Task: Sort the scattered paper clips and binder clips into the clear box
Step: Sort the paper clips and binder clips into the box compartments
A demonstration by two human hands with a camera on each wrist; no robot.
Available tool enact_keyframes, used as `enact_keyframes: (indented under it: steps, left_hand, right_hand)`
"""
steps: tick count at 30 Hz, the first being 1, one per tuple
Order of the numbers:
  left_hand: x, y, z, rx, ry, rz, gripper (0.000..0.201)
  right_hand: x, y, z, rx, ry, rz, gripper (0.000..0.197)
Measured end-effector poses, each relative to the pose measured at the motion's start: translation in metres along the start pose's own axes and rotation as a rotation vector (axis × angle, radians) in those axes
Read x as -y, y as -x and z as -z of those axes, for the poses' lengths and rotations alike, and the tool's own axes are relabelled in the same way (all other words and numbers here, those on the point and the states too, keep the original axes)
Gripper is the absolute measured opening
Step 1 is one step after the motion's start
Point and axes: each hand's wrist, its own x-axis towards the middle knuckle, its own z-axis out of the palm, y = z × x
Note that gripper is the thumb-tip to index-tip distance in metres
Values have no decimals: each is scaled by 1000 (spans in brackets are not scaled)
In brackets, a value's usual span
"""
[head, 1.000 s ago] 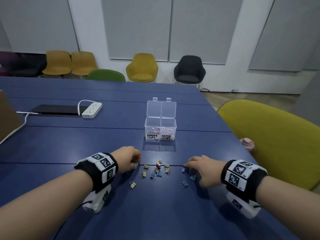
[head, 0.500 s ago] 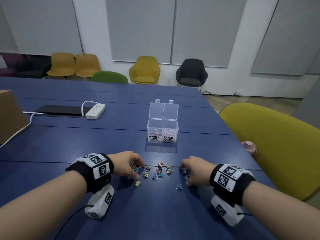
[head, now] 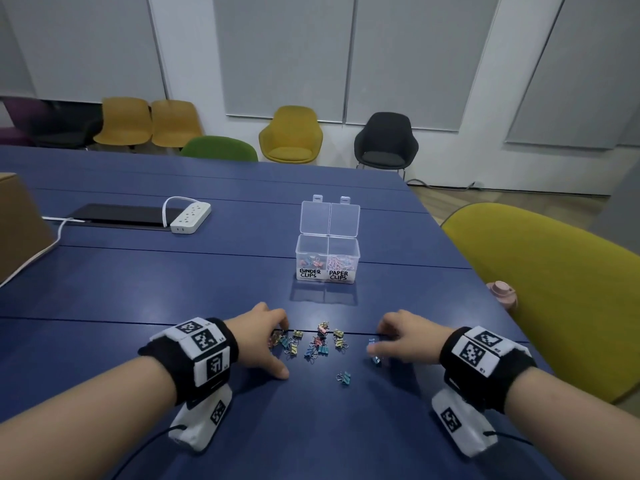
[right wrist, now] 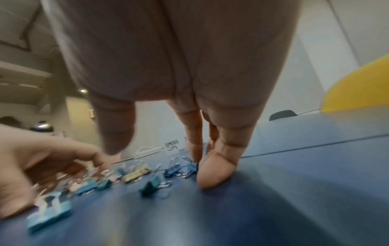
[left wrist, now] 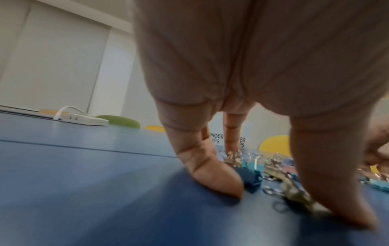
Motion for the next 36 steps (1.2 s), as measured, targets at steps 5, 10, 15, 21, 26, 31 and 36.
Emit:
enact_keyframes:
  steps: [5, 10, 15, 21, 26, 31, 36]
  left_hand:
    - [-8, -8, -3, -31, 6, -47, 57]
    - [-15, -16, -4, -106, -6, -79, 22]
    - [-22, -25, -2, -114, 23, -67, 21]
    - [-21, -30, 1, -128, 130, -91, 17]
    - [-8, -28, 4, -123, 288, -85, 16]
    - [1, -31, 10, -100, 439, -67, 16]
    - [0, -38, 31, -32, 506, -31, 16]
  right_hand:
    - [27, 6, -17, 28, 151, 89, 78]
    - [43, -6, -18, -45, 123, 89, 42]
    - [55, -13, -14, -18, 150, 82, 52]
    - [77, -18, -8, 19, 266, 135, 28]
    - [80, -21, -5, -1, 308, 150, 13]
    - [77, -27, -1, 47, 371, 77, 9]
    - [70, -34, 12, 180, 489, 23, 7]
